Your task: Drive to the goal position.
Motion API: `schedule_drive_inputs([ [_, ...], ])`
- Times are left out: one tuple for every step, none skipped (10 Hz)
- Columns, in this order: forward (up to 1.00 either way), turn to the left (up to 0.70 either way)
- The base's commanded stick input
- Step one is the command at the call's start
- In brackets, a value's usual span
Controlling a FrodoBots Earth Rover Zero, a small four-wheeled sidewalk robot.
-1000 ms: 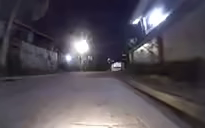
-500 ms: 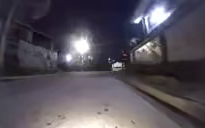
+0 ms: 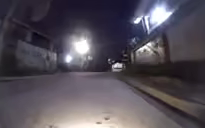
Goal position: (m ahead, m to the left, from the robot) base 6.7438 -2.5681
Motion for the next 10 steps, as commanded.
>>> schedule_drive_inputs([
  [0.5, 0.0],
  [0.5, 0.0],
  [0.5, 0.0],
  [0.5, 0.0],
  [0.5, 0.0],
  [0.5, 0.0],
  [0.5, 0.0],
  [0.5, 0.0],
  [0.5, 0.0],
  [0.5, 0.0],
])
